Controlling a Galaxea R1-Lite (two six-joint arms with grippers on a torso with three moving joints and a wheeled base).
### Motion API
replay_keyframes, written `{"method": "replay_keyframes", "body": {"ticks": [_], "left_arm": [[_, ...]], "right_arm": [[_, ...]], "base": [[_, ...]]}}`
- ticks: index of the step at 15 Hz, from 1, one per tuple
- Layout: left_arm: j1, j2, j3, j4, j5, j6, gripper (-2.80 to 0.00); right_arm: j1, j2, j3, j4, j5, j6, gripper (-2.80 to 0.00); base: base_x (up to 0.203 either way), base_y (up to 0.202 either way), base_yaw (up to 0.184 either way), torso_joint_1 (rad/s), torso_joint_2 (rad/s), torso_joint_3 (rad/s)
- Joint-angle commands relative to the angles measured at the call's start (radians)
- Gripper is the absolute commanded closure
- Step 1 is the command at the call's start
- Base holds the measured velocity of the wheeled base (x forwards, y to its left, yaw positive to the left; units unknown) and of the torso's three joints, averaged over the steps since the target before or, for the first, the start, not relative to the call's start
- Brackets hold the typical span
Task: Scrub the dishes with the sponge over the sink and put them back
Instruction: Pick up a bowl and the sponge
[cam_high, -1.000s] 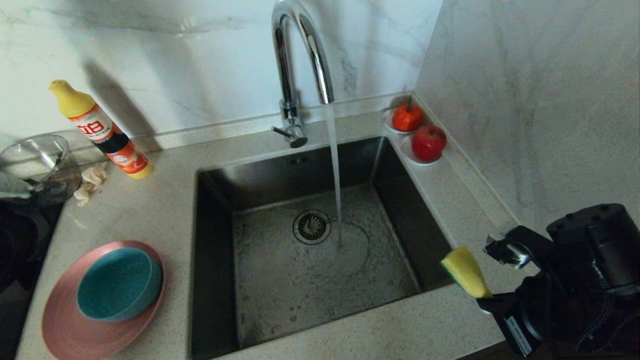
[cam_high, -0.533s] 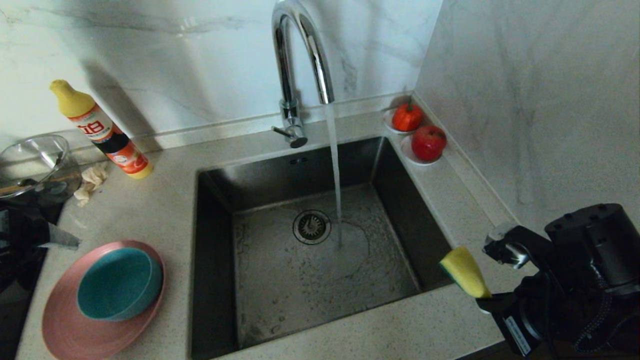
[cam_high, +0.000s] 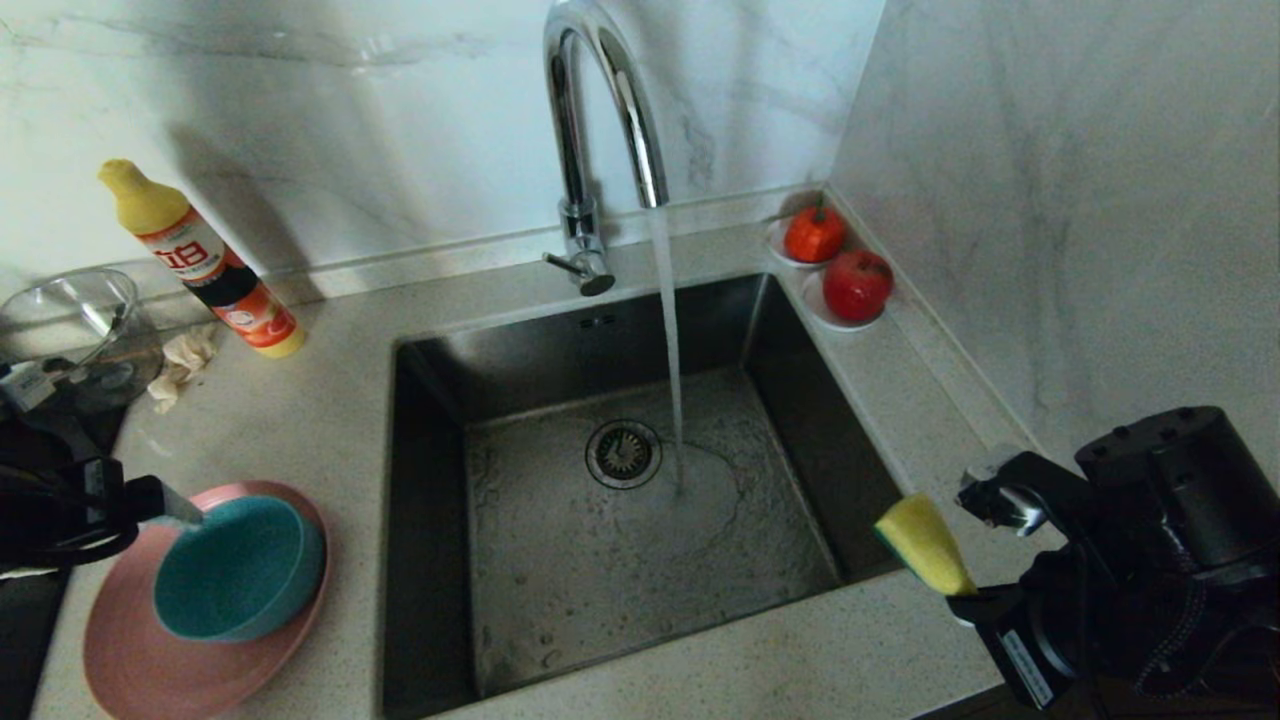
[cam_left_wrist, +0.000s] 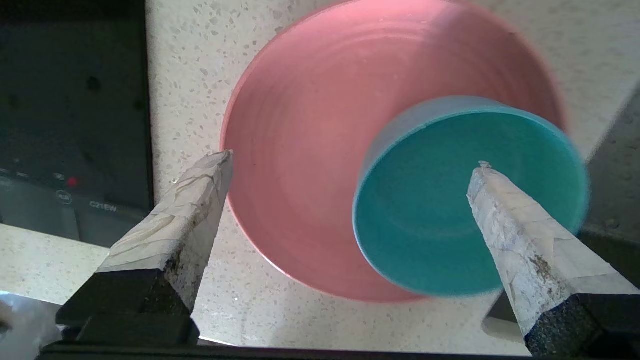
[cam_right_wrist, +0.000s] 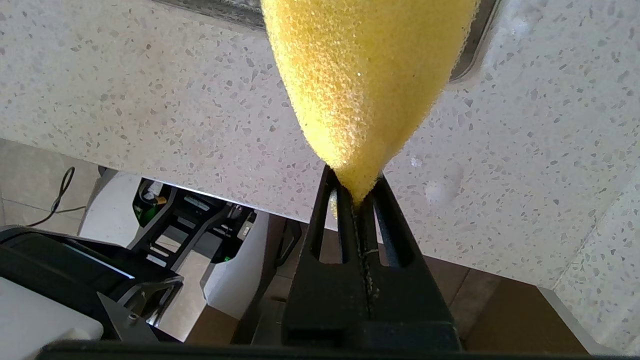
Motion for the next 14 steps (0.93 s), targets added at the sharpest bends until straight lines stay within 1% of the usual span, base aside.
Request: {"method": "replay_keyframes", "body": {"ticks": [1, 2, 4, 6, 9, 11, 14], "left_arm": [[0.001, 0.047, 0.0, -0.015, 0.002, -0.021, -2.8], [0.001, 0.062, 0.002, -0.03, 0.005, -0.031, -2.8], [-0.001, 0.089, 0.011, -0.071, 0.03, -0.051, -2.8], [-0.003, 0.112, 0.019, -0.101, 0.031, -0.064, -2.8], [-0.029, 0.139, 0.013, -0.103, 0.031, -0.104, -2.8], [-0.032, 0.142, 0.006, -0.102, 0.028, -0.127, -2.8], [-0.041, 0.113, 0.005, -0.092, 0.025, -0.137, -2.8]], "right_arm": [[0.0, 0.003, -0.001, 0.001, -0.002, -0.001, 0.0], [0.0, 0.004, 0.0, 0.002, 0.0, -0.001, 0.0], [0.0, 0.006, 0.0, 0.002, -0.002, 0.0, 0.0], [0.0, 0.003, 0.0, 0.002, -0.002, 0.0, 0.0], [0.0, -0.002, 0.0, 0.0, -0.002, 0.002, 0.0], [-0.001, -0.006, 0.0, 0.0, -0.002, 0.0, 0.0], [-0.001, -0.006, 0.002, 0.002, -0.002, 0.003, 0.0]], "base": [[0.0, 0.0, 0.0, 0.0, 0.0, 0.0], [0.0, 0.0, 0.0, 0.0, 0.0, 0.0], [0.0, 0.0, 0.0, 0.0, 0.0, 0.0], [0.0, 0.0, 0.0, 0.0, 0.0, 0.0], [0.0, 0.0, 0.0, 0.0, 0.0, 0.0], [0.0, 0.0, 0.0, 0.0, 0.0, 0.0], [0.0, 0.0, 0.0, 0.0, 0.0, 0.0]]}}
